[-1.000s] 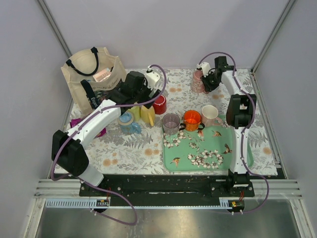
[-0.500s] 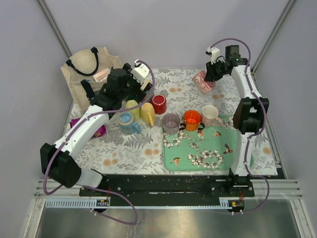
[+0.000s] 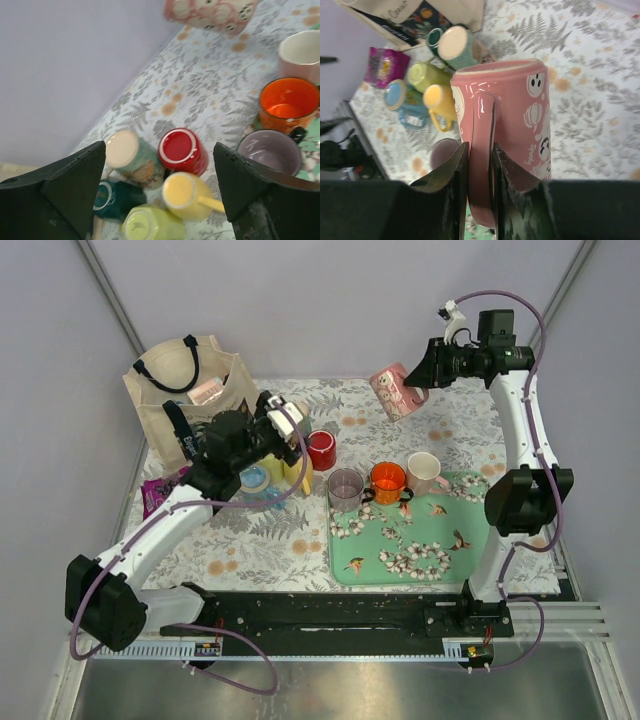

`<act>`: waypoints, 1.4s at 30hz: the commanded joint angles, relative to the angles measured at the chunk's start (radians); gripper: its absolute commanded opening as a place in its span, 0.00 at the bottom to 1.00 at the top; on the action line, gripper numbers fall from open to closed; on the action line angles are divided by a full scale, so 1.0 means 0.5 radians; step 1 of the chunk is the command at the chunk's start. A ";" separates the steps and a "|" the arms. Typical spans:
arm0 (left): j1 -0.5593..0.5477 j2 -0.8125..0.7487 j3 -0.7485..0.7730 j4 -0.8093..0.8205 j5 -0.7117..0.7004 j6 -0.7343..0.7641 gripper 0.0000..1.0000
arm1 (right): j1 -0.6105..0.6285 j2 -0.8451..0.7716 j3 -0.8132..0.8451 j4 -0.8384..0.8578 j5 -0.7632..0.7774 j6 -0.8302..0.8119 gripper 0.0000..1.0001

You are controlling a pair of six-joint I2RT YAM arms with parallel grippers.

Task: Turn the mug right side up
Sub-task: Turn over the cup at the center of the board.

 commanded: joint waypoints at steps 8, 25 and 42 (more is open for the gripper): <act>-0.549 0.187 -0.167 1.002 -0.257 0.229 0.96 | 0.032 -0.488 -0.764 1.383 -0.414 1.538 0.00; -0.595 0.712 0.096 1.355 -0.199 0.486 0.97 | 0.109 -0.629 -0.998 1.613 -0.469 1.907 0.00; -0.519 0.976 0.305 1.898 -0.828 0.888 0.89 | 0.155 -0.583 -1.032 1.524 -0.487 1.892 0.00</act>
